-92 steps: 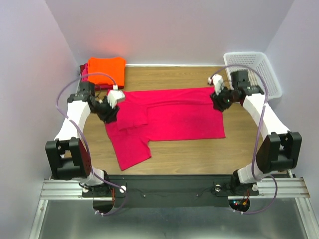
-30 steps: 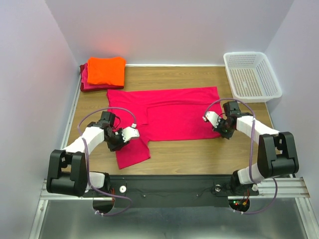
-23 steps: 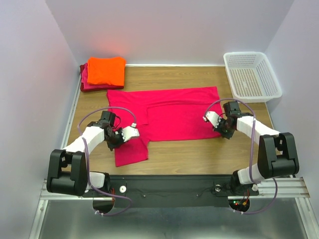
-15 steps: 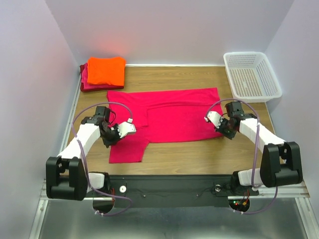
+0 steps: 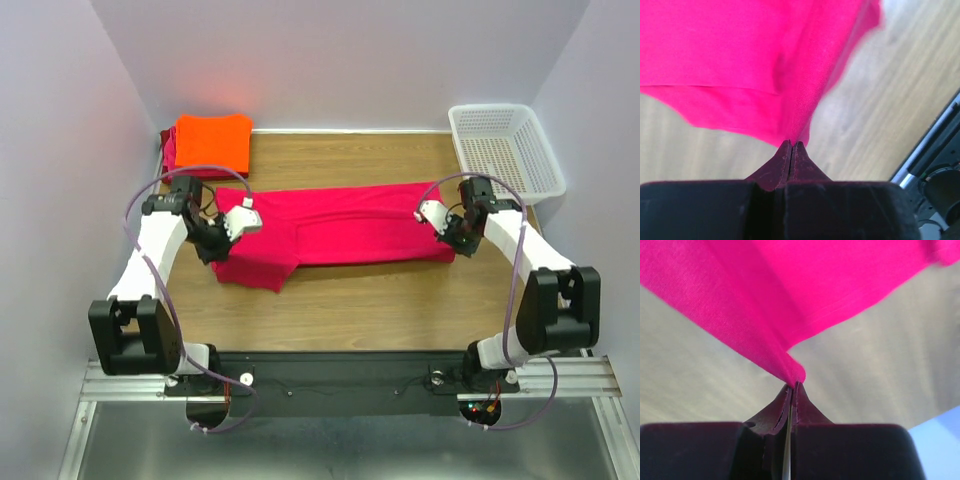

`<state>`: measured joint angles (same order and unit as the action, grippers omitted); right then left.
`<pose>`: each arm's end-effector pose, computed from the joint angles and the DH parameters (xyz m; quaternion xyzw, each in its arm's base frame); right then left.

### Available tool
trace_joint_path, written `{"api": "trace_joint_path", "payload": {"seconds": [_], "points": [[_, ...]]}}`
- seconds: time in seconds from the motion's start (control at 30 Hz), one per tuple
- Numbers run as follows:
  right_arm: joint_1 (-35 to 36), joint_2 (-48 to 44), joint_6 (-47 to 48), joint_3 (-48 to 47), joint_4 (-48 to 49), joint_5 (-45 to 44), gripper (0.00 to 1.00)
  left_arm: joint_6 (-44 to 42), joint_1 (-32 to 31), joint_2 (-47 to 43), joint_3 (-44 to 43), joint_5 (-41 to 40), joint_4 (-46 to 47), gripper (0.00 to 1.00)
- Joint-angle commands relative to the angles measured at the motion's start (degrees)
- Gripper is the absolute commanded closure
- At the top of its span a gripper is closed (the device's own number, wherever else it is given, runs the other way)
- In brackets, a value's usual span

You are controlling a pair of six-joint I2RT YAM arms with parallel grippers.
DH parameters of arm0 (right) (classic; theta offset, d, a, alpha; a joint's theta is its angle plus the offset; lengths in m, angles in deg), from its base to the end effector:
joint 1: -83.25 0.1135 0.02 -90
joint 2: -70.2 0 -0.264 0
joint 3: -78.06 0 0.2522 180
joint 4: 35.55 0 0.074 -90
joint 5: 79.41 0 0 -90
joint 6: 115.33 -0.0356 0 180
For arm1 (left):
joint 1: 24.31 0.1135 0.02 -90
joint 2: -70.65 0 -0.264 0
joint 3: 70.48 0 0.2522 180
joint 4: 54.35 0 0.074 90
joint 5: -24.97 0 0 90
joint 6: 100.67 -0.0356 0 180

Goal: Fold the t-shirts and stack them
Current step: Fold the tshirt

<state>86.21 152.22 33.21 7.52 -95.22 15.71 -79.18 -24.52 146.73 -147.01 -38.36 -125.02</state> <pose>0.2654 0.0169 0.2212 -0.5102 0.8432 -0.0373 0.1653 0.2444 -0.0169 0.2722 0.5737 0.7690 -0.0942 0.2659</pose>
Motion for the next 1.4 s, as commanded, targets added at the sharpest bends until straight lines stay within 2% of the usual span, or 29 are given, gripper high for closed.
{"api": "trace_joint_path", "payload": {"seconds": [0.0, 0.43, 0.7, 0.73, 0.77, 0.8, 0.83, 0.9, 0.93, 1.07, 1.1, 1.23, 1.37], "points": [[-0.94, 4.8, 2.1, -7.81, -0.49, 1.29, 0.99, -0.75, 1.61, 4.86, -8.85, 4.69, -3.83, 1.0], [-1.73, 27.31, 2.8, -32.76, -1.9, 1.47, 0.99, 0.22, 3.2, 29.2, -32.32, 8.22, -6.12, 1.0], [-1.73, 37.77, 2.1, -39.46, -2.17, 0.06, 1.0, 4.34, 3.81, 38.35, -37.78, 7.25, -1.46, 1.0], [-1.82, 38.56, 1.75, -39.81, -1.99, -0.72, 0.97, 5.13, 3.81, 39.49, -37.96, 7.34, -0.67, 0.9], [-1.91, 39.79, 1.05, -40.43, -1.99, -0.82, 0.91, 6.62, 3.9, 40.03, -38.05, 7.25, 0.99, 0.81], [-1.91, 40.15, -0.43, -41.04, -2.08, -0.91, 0.83, 7.68, 3.9, 40.29, -37.96, 6.99, 1.96, 0.74], [-2.08, 40.24, -1.41, -42.27, -1.9, -0.56, 0.65, 9.34, 4.25, 40.47, -37.87, 6.81, 3.54, 0.63], [-2.35, 39.28, -4.47, -43.24, -2.08, 0.32, 0.51, 10.5, 4.86, 40.38, -37.87, 6.9, 3.99, 0.53], [-2.43, 38.49, -5.62, -43.68, -2.08, 1.02, 0.4, 10.94, 6.0, 39.51, -37.7, 7.68, 4.17, 0.51], [-2.7, 32.43, -10.72, -39.74, -2.25, 3.92, 0.36, 13.14, 8.9, 34.16, -32.62, 9.27, 6.1, 0.49], [-2.7, 31.02, -12.3, -38.34, -2.34, 4.45, 0.36, 13.4, 9.26, 32.75, -28.77, 9.44, 6.71, 0.49], [-2.7, 26.62, -17.22, -31.31, -2.69, 7.52, 0.42, 14.37, 10.31, 25.2, -18.29, 8.92, 9.7, 0.49], [-4.02, 26.88, -22.06, -26.91, -2.69, 9.37, 0.44, 15.69, 11.02, 22.46, -10.55, 8.22, 14.71, 0.49]]}}
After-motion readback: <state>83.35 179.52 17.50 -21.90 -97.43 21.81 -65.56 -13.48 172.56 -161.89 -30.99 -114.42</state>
